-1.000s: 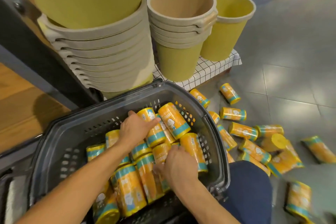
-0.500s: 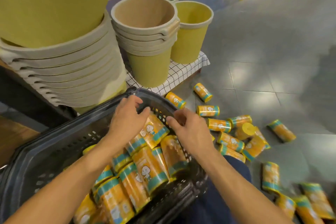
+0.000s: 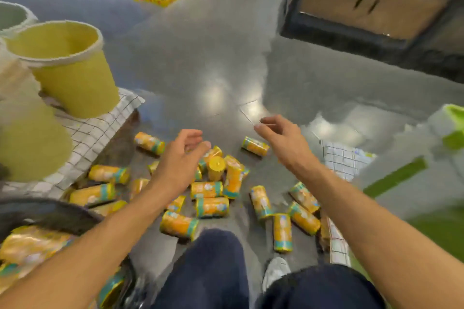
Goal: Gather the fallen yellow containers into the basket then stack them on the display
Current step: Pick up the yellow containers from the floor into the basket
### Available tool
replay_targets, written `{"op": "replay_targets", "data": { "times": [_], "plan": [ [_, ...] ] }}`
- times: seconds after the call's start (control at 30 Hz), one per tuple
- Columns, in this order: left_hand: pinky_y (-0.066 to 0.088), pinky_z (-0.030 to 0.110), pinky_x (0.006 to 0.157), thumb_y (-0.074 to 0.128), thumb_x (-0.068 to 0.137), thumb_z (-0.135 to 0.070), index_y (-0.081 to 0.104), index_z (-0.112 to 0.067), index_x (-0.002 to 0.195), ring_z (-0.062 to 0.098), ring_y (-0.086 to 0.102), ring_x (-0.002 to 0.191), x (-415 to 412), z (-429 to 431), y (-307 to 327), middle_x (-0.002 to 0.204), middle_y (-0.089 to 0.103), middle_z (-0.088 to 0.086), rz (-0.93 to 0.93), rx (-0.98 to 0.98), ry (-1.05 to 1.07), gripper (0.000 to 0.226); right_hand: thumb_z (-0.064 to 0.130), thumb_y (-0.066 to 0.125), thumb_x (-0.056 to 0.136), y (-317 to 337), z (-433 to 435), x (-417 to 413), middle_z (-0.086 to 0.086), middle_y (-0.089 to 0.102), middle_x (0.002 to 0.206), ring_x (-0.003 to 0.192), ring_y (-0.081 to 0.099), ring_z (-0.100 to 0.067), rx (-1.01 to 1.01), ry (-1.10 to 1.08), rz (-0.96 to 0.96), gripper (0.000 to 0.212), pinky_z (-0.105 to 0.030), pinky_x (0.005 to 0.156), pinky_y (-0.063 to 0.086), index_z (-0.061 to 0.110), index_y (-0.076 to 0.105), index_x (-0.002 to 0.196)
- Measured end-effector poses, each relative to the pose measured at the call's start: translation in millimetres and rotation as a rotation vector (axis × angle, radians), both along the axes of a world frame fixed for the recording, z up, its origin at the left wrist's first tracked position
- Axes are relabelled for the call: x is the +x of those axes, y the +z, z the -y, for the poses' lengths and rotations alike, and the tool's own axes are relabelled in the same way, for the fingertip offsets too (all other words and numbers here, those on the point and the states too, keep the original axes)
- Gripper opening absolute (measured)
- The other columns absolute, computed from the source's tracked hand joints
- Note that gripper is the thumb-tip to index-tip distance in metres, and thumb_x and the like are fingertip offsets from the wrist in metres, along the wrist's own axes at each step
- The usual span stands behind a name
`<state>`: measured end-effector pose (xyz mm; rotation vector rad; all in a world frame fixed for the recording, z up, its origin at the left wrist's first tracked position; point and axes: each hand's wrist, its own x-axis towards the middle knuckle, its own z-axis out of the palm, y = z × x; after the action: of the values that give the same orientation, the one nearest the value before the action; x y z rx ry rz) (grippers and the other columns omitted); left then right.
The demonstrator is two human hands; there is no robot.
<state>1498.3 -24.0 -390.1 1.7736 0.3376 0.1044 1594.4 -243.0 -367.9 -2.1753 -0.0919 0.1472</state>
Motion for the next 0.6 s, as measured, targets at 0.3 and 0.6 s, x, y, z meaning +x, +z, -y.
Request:
{"op": "replay_targets", "data": {
  "times": [0.3, 0.6],
  "plan": [
    [0.042, 0.024, 0.076, 0.072, 0.092, -0.037, 0.057, -0.015, 0.123, 0.008, 0.062, 0.087, 69, 156, -139, 0.105, 0.066, 0.001, -0.237, 0.071, -0.260, 0.040, 0.033, 0.077, 0.091, -154, 187, -2, -0.001, 0.075, 0.109, 0.104, 0.070, -0.016, 0.087, -0.397, -0.165, 0.036, -0.036, 0.095, 0.055, 0.016, 0.069, 0.122],
    [0.041, 0.033, 0.086, 0.066, 0.094, -0.050, 0.050, -0.012, 0.135, 0.034, 0.059, 0.120, 76, 264, -291, 0.125, 0.063, 0.010, -0.652, 0.130, -0.301, 0.058, 0.030, 0.080, 0.088, -297, 238, -11, -0.002, 0.071, 0.114, 0.109, 0.068, -0.020, 0.003, -0.486, -0.322, 0.036, -0.041, 0.099, 0.054, 0.021, 0.065, 0.120]
  ]
}}
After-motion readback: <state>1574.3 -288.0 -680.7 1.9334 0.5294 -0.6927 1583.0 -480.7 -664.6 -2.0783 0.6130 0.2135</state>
